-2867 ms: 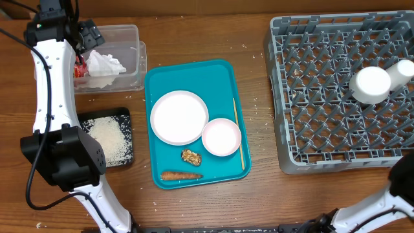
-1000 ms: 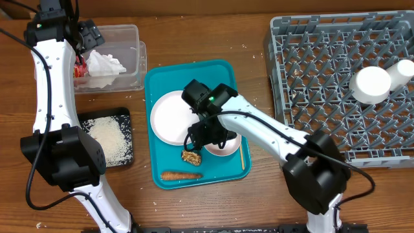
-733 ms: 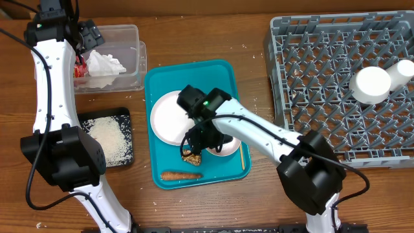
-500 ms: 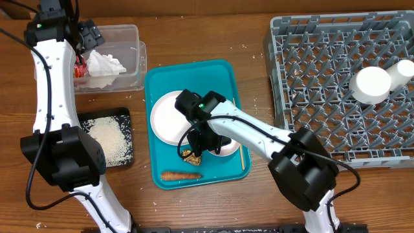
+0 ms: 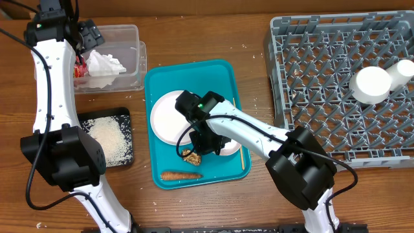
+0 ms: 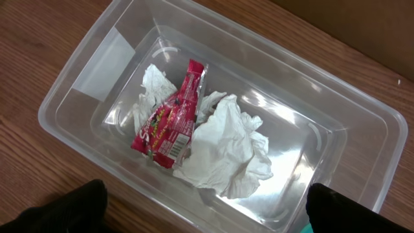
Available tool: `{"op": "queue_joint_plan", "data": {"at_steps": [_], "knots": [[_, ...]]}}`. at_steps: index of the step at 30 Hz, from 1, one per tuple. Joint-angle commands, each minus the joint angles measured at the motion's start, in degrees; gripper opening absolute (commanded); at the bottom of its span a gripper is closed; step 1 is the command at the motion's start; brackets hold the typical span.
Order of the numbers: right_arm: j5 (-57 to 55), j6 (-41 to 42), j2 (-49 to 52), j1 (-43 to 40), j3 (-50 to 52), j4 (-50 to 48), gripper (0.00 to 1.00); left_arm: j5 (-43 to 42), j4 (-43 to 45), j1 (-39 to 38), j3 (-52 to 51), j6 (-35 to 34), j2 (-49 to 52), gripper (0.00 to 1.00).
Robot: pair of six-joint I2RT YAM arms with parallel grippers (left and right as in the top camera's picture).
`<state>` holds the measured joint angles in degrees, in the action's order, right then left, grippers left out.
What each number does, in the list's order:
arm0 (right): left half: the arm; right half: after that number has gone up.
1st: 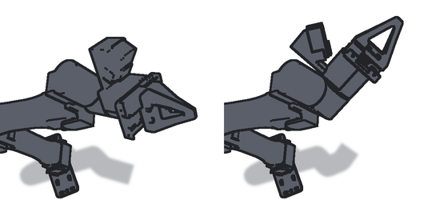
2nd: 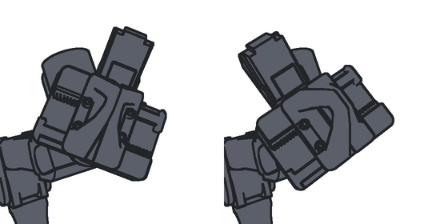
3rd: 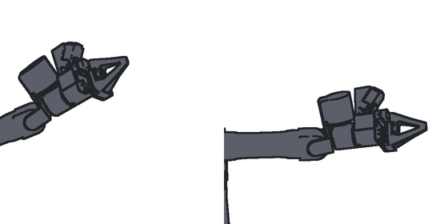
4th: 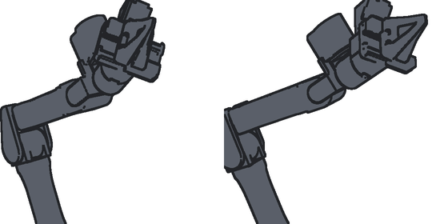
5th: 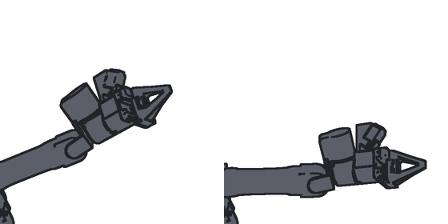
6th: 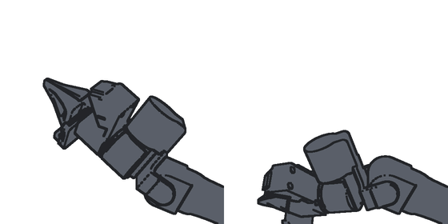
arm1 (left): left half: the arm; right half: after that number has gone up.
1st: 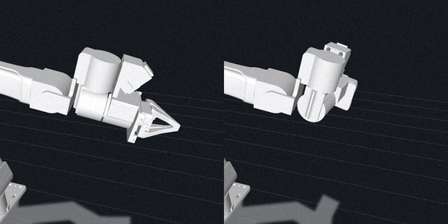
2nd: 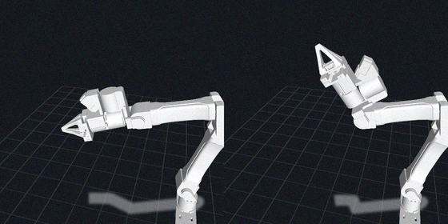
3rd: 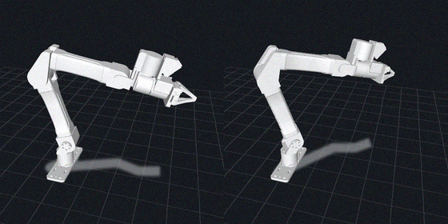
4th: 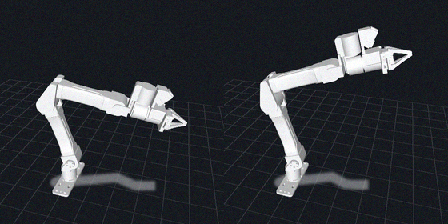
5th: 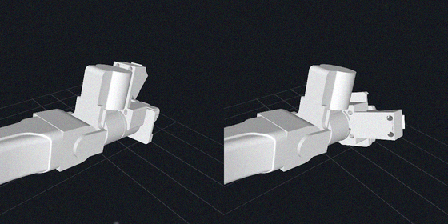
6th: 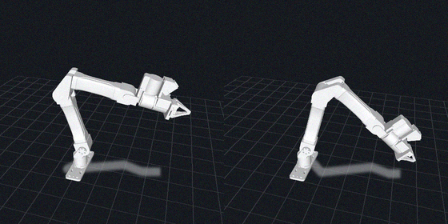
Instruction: Sort waste into correct bins and load items into the dishwasher
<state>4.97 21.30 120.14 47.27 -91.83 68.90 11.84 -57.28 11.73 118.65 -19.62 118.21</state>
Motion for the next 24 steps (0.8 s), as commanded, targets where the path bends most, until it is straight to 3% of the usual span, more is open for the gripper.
{"op": "queue_joint_plan", "data": {"at_steps": [1, 6, 16, 20, 24], "knots": [[1.7, 1.5, -0.2, -0.4, -3.7, 1.2, 0.14, 0.6, 0.1, -0.3, -0.1, -1.2, 0.2, 1.0], [1.7, 1.5, -0.2, -1.7, -9.3, 7.2, 0.04, 0.6, 0.1, -0.3, -0.1, -1.2, 0.2, 1.0], [-2.4, 0.1, -1.2, -9.0, -23.1, 16.2, 0.04, 0.6, 0.1, -0.3, -0.1, -1.2, 0.2, 1.0], [4.4, -1.8, -1.1, -10.2, -22.9, 17.1, 0.35, 0.6, 0.1, -0.3, -0.1, -1.2, 0.2, 1.0], [5.4, -1.5, -1.1, -8.5, -18.8, 14.2, 0.39, 0.6, 0.1, -0.3, -0.1, -1.2, 0.2, 1.0]]}}
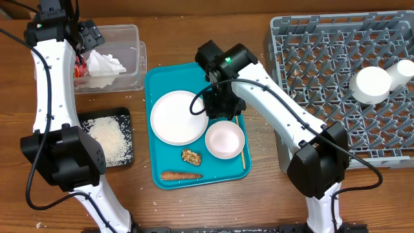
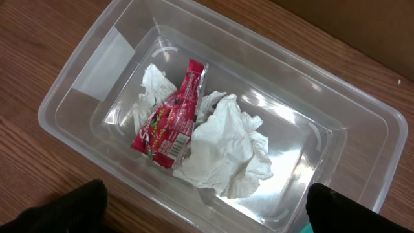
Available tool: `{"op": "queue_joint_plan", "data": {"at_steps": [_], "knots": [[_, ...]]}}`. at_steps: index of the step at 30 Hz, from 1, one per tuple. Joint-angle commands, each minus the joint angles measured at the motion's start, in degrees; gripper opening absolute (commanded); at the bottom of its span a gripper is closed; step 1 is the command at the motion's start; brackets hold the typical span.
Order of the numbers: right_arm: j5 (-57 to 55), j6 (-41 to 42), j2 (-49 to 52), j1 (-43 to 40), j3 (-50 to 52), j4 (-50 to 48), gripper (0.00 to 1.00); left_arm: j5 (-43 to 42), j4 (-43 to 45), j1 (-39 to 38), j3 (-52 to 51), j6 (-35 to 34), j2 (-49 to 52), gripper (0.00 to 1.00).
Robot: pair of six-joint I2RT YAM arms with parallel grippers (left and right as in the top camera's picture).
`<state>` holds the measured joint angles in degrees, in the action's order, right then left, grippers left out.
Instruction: Sort waste into correct bins and load items into the dishwasher
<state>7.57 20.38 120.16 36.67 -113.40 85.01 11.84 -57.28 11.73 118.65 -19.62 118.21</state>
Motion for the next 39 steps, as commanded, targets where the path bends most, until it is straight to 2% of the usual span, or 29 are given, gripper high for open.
{"op": "queue_joint_plan", "data": {"at_steps": [1, 6, 11, 20, 26, 28, 32, 37, 39], "knots": [[2.8, -0.2, -1.1, 2.6, 4.3, -3.3, 0.39, 0.6, 0.1, -0.3, -0.1, -1.2, 0.2, 1.0], [3.6, 3.7, -1.1, 4.1, 12.5, -10.4, 0.39, 0.6, 0.1, -0.3, -0.1, -1.2, 0.2, 1.0], [5.8, 3.7, -1.1, 4.2, 17.5, -12.6, 0.4, 0.6, 0.1, -0.3, -0.1, -1.2, 0.2, 1.0], [6.5, 3.7, -1.0, 6.6, 19.5, -14.6, 0.41, 0.6, 0.1, -0.4, -0.1, -1.2, 0.2, 1.0], [5.4, 3.7, -0.8, 9.0, 19.5, -16.6, 0.51, 0.6, 0.1, -0.4, -0.1, -1.2, 0.2, 1.0], [2.6, 5.3, -0.5, 9.0, 19.5, -16.3, 0.51, 0.6, 0.1, -0.4, -0.1, -1.2, 0.2, 1.0], [1.4, 6.3, 0.4, 8.5, 19.6, -16.4, 0.48, 0.6, 0.1, -0.4, -0.1, -1.2, 0.2, 1.0], [1.5, 6.4, 1.1, 8.3, 19.6, -16.6, 0.27, 0.6, 0.1, -0.4, -0.1, -1.2, 0.2, 1.0], [1.5, 6.7, 1.1, 8.3, 19.6, -16.7, 0.24, 0.6, 0.1, -0.4, -0.1, -1.2, 0.2, 1.0]]}}
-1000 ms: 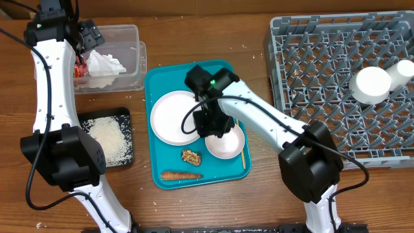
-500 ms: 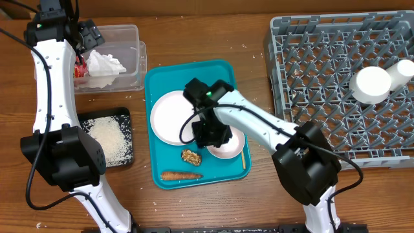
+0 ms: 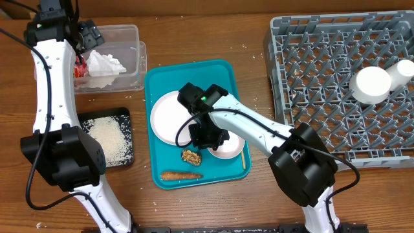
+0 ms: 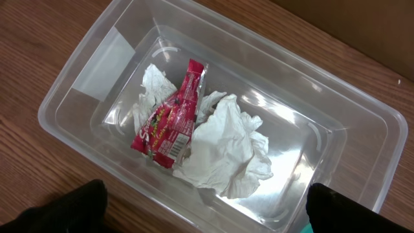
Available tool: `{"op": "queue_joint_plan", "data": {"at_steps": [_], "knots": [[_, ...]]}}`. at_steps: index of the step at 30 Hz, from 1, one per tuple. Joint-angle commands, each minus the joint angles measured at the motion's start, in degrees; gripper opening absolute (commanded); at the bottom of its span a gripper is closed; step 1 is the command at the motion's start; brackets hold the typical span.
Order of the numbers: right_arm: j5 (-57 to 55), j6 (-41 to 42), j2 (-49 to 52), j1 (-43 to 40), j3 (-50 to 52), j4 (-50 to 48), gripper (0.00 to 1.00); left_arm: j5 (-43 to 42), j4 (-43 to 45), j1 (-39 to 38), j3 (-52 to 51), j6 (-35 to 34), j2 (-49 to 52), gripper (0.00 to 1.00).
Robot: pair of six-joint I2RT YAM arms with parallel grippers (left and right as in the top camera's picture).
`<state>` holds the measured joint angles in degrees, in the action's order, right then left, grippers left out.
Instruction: Sort waste into correct bins and load items into the dishwasher
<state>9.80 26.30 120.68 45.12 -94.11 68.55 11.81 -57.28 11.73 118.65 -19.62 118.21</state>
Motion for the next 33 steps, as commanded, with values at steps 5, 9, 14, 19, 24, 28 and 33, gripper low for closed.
{"op": "queue_joint_plan", "data": {"at_steps": [5, 9, 14, 19, 24, 28, 33], "knots": [[0.2, 1.0, 0.6, -0.1, 0.3, 0.0, 0.2, 0.6, 0.1, -0.4, -0.1, -1.2, 0.2, 1.0], [1.4, 1.2, 0.6, 0.0, 0.3, 0.0, 0.22, 0.6, 0.1, -0.4, -0.1, -1.2, 0.2, 1.0], [-0.4, 1.0, 1.0, 1.2, 0.3, 0.0, 0.27, 0.6, 0.1, -0.4, -0.1, -1.2, 0.2, 1.0], [-0.7, 1.2, 1.9, 1.4, 0.3, -0.1, 0.27, 0.6, 0.1, -0.5, -0.1, -1.2, 0.2, 1.0], [-0.5, 1.5, 1.9, 1.4, 0.3, 0.0, 0.13, 0.6, 0.1, -0.5, -0.1, -1.2, 0.2, 1.0], [-0.6, 2.0, 1.8, 1.2, -1.1, 1.4, 0.04, 0.6, 0.1, -0.5, -0.1, -1.2, 0.2, 1.0], [-0.8, 1.8, 1.8, -0.2, -6.6, 5.8, 0.04, 0.6, 0.1, -0.5, -0.1, -1.2, 0.2, 1.0]]}}
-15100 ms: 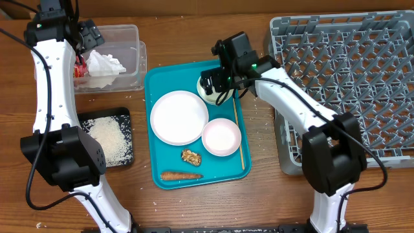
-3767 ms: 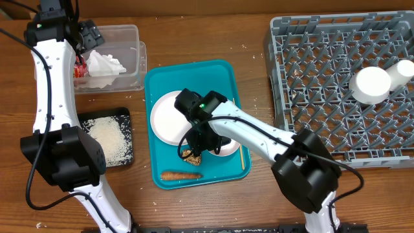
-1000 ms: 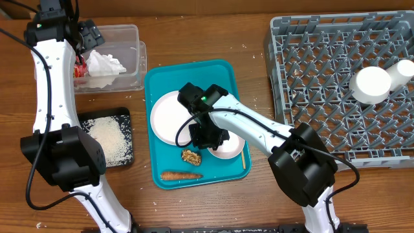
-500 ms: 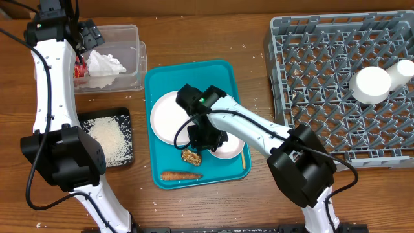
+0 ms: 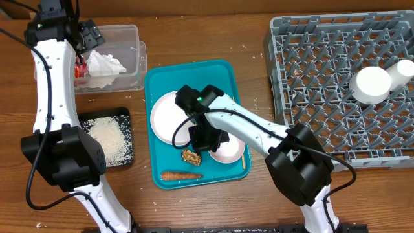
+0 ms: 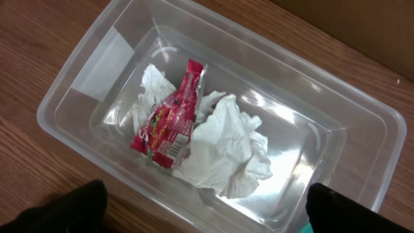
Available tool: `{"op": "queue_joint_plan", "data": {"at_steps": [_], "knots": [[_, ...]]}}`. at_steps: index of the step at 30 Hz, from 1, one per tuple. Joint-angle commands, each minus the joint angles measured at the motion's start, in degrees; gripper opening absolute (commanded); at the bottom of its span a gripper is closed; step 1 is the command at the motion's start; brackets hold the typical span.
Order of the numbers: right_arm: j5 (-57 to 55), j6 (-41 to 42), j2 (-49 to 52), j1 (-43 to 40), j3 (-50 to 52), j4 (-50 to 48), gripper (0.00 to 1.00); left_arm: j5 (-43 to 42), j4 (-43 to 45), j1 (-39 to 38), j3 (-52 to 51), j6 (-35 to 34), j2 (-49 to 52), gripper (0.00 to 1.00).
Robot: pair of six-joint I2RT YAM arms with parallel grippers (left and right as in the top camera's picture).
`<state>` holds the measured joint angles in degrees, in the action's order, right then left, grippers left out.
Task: Sort waste into correct bins and load items into the dishwasher
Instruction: 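Carry the small bowl right toward the gray dish rack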
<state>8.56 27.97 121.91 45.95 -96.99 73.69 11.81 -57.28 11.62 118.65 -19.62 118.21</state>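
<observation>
On the teal tray [image 5: 223, 74] lie a white plate [image 5: 167, 116], a white bowl [image 5: 229, 149], a brown food scrap [image 5: 191, 156], a carrot piece [image 5: 181, 175] and a wooden stick [image 5: 242, 157]. My right gripper [image 5: 206, 139] hangs low between plate and bowl, just above the scrap and covering the bowl's left edge; its jaws are not visible. My left gripper [image 6: 207, 223] is open over the clear bin [image 6: 84, 81], nothing between its fingers [image 6: 84, 207]. The bin holds a red wrapper [image 6: 169, 120] and crumpled tissue [image 6: 226, 145].
A black tray of rice [image 5: 107, 136] lies left of the teal tray. The grey dish rack [image 5: 323, 77] fills the right side, with two white cups [image 5: 370, 84] near its right edge. Crumbs dot the wooden table.
My right gripper has shifted very slightly over the tray, staying between plate and bowl above the food scrap. The left arm and the bin's contents are unchanged.
My right gripper was low over the tray beside the food scrap. Then it stood farther back over the tray's upper part, leaving the bowl fully visible. After that it was back between plate and bowl, where it remains. The scrap has not moved. My left gripper stayed open over the bin.
</observation>
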Motion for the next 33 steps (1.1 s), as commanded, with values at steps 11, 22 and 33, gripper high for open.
{"op": "queue_joint_plan", "data": {"at_steps": [11, 22, 33], "knots": [[0.5, -8.9, 0.3, -10.7, -32.0, 22.4, 0.04, 0.6, 0.1, -0.3, -0.1, -1.2, 0.2, 1.0], [0.5, -11.9, -7.3, -34.9, -41.5, 23.4, 0.04, 0.6, 0.1, -0.4, -0.1, -1.2, 0.2, 1.0], [16.5, -21.4, -8.0, -65.6, -40.9, 23.4, 0.04, 0.6, 0.1, -0.4, -0.1, -1.2, 0.2, 1.0]]}}
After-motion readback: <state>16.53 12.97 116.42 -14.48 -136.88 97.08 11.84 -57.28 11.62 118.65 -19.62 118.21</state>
